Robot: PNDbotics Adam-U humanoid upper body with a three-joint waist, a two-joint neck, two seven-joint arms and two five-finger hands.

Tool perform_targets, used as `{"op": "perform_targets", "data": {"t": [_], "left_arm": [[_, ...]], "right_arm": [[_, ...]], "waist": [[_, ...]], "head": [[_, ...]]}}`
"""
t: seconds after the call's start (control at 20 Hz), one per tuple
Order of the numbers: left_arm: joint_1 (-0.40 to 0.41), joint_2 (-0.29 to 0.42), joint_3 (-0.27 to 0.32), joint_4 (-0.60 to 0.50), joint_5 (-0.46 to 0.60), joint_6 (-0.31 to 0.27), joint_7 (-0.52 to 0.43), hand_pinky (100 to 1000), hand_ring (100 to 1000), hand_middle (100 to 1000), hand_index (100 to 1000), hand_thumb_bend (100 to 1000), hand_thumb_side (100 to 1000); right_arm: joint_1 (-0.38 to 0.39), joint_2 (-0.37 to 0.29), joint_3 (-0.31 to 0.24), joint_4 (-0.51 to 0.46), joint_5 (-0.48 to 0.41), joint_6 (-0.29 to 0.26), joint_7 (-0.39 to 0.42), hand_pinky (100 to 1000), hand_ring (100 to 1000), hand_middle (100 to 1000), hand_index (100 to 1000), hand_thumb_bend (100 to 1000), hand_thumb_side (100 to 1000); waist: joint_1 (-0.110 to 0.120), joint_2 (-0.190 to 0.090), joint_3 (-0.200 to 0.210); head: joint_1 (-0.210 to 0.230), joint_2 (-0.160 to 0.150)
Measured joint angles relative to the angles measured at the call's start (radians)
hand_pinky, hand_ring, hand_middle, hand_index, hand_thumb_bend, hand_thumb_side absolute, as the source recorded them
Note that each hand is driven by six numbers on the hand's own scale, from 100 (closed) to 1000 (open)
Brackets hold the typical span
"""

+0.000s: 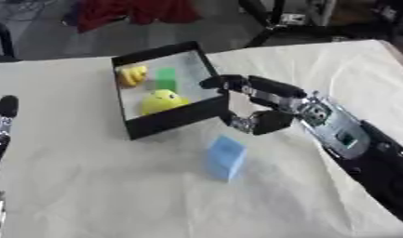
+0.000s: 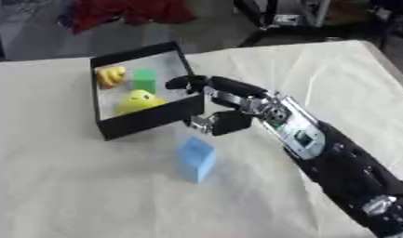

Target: Pick up objects on the table and place them in the box.

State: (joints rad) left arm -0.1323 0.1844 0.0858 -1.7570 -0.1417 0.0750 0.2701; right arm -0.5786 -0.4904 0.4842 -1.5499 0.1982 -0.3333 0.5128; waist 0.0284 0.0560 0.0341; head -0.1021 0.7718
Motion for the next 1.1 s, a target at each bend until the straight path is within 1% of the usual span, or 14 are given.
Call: {"op": "perform_targets", "data": {"t": [0.15, 0.25, 0.35, 0.4, 0.5, 0.55, 0.8, 0.85, 1.1], "left_arm": [[0.0, 0.0, 0.0, 0.0, 0.0, 0.0, 0.0, 664, 585, 600, 805, 793, 685], [0.0, 0.0, 0.0, 0.0, 0.0, 0.0, 0.0, 664, 585, 600, 805, 793, 685], [0.0, 0.0, 0.0, 0.0, 0.0, 0.0, 0.0, 664, 585, 600, 805, 793, 685], [0.0, 0.0, 0.0, 0.0, 0.0, 0.0, 0.0, 664, 585, 599, 806, 795, 685], [0.0, 0.0, 0.0, 0.0, 0.0, 0.0, 0.0, 664, 585, 599, 806, 795, 685], [0.0, 0.0, 0.0, 0.0, 0.0, 0.0, 0.0, 664, 585, 599, 806, 795, 685], [0.0, 0.0, 0.0, 0.0, 0.0, 0.0, 0.0, 664, 585, 599, 806, 795, 685], [0.0, 0.0, 0.0, 0.0, 0.0, 0.0, 0.0, 664, 585, 599, 806, 795, 685], [0.0, 0.0, 0.0, 0.0, 0.0, 0.0, 0.0, 664, 584, 598, 806, 797, 685]], "right_arm": [[0.008, 0.001, -0.011, -0.013, -0.01, 0.017, 0.099, 888, 976, 982, 996, 100, 695], [0.008, 0.002, -0.017, -0.013, -0.01, 0.017, 0.131, 888, 976, 982, 996, 100, 695], [0.008, 0.002, -0.021, -0.013, -0.01, 0.013, 0.146, 888, 976, 982, 996, 100, 695], [0.008, 0.002, -0.022, -0.012, -0.01, 0.012, 0.151, 906, 1000, 1000, 1000, 100, 439], [0.006, 0.002, -0.009, -0.001, -0.004, -0.001, 0.166, 908, 1000, 997, 1000, 100, 420], [0.003, 0.003, 0.003, 0.008, 0.005, -0.012, 0.177, 909, 1000, 996, 1000, 100, 439], [-0.011, 0.012, 0.028, 0.05, 0.072, -0.079, 0.244, 914, 1000, 989, 1000, 100, 421], [-0.012, 0.012, 0.029, 0.056, 0.088, -0.084, 0.251, 914, 1000, 989, 1000, 100, 421], [-0.019, 0.013, 0.033, 0.088, 0.167, -0.075, 0.26, 915, 998, 968, 1000, 100, 400]], "waist": [[0.0, 0.0, 0.0], [0.0, 0.0, 0.0], [0.0, 0.0, 0.0], [0.0, 0.0, 0.0], [0.0, 0.0, 0.007], [0.0, 0.0, 0.008], [0.0, 0.0, 0.008], [0.0, 0.0, 0.009], [0.0, 0.0, 0.012]], "head": [[0.0, 0.0], [0.0, 0.0], [0.0, 0.0], [0.0, 0.0], [-0.002, 0.0], [-0.003, 0.0], [-0.005, 0.0], [-0.005, 0.0], [-0.005, 0.0]]}}
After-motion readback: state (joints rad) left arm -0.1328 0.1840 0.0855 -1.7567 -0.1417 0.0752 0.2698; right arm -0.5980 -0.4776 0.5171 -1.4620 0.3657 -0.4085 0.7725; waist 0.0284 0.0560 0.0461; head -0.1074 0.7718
